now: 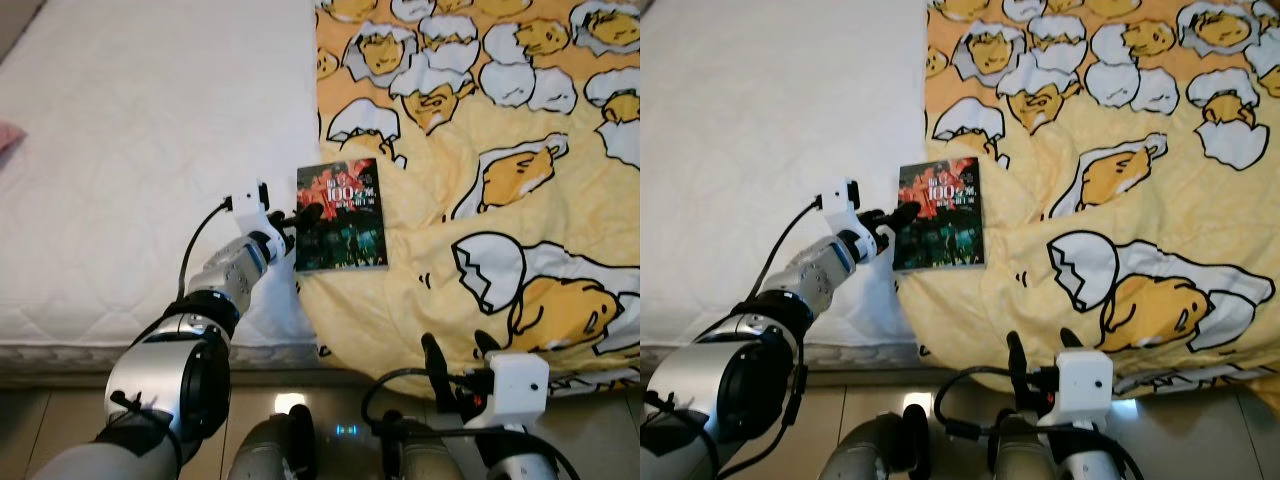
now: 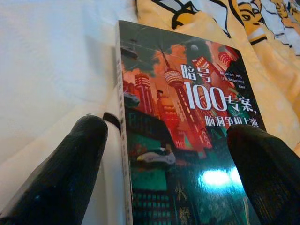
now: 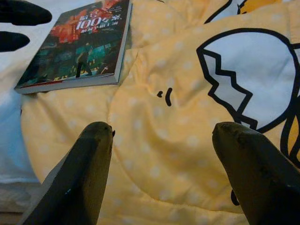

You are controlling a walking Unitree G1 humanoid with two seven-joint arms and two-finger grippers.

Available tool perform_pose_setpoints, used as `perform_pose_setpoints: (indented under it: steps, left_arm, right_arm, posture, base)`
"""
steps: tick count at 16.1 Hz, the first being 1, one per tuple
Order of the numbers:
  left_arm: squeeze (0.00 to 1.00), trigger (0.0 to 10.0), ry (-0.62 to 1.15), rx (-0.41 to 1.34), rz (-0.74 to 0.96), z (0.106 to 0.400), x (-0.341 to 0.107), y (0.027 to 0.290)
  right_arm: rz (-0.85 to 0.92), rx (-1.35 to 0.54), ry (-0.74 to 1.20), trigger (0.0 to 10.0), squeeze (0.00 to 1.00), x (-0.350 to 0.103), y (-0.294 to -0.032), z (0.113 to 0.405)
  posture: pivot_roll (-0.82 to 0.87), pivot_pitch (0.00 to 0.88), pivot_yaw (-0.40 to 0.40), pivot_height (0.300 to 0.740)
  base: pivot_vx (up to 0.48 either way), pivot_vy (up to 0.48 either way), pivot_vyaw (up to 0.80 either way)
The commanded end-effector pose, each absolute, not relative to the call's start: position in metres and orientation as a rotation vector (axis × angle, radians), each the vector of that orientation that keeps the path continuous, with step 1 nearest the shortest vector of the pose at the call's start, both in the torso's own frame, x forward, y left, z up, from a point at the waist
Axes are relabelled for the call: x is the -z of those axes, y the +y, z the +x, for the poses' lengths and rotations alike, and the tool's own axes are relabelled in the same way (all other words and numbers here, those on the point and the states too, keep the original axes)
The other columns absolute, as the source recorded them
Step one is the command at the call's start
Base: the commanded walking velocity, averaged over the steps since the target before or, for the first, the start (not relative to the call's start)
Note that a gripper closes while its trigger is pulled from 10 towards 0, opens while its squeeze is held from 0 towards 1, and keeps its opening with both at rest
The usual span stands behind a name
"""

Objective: Clean up the room

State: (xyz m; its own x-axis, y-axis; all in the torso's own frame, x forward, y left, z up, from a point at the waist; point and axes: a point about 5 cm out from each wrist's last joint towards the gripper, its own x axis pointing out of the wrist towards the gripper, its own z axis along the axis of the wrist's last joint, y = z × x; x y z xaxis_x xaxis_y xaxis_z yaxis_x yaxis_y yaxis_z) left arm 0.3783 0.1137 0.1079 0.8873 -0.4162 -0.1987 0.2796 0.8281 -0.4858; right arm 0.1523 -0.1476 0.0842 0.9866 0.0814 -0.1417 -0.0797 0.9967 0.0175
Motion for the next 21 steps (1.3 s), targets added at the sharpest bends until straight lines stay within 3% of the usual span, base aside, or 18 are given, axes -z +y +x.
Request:
perform_pose_setpoints:
  steps: [1,7,12,19,21]
  left_arm:
    - [0.00,10.0,0.300,0.405,-0.433,0.377,-0.106,0.112]
    - [0.00,10.0,0.281,0.415,-0.424,0.377,-0.108,0.111]
    - [0.00,10.0,0.272,0.430,-0.428,0.379,-0.113,0.107]
    - [0.00,10.0,0.266,0.384,-0.726,0.386,-0.125,0.097]
    - [0.00,10.0,0.271,0.460,-0.770,0.383,-0.128,0.077]
  right_arm:
    - [0.007,-0.082,0.162,10.0,0.10,-0.082,-0.146,0.152]
    - [-0.017,-0.122,0.148,10.0,0.15,-0.085,-0.143,0.167]
    - [-0.020,-0.103,0.143,10.0,0.12,-0.085,-0.144,0.165]
    - [-0.010,-0.095,0.155,10.0,0.12,-0.086,-0.142,0.154]
    - [-0.015,-0.090,0.159,10.0,0.13,-0.085,-0.141,0.150]
  posture:
    - [-0.15,0.259,0.103,0.740]
    - [-0.14,0.247,0.078,0.740]
    - [-0.14,0.245,0.083,0.740]
    - [-0.18,0.267,0.086,0.740]
    - [-0.20,0.255,0.087,0.740]
  base:
    - [0.000,0.000,0.00]
    - [0.000,0.455,-0.58]
    - [0.000,0.000,0.00]
    - [0.000,0.000,0.00]
    - [0.000,0.000,0.00]
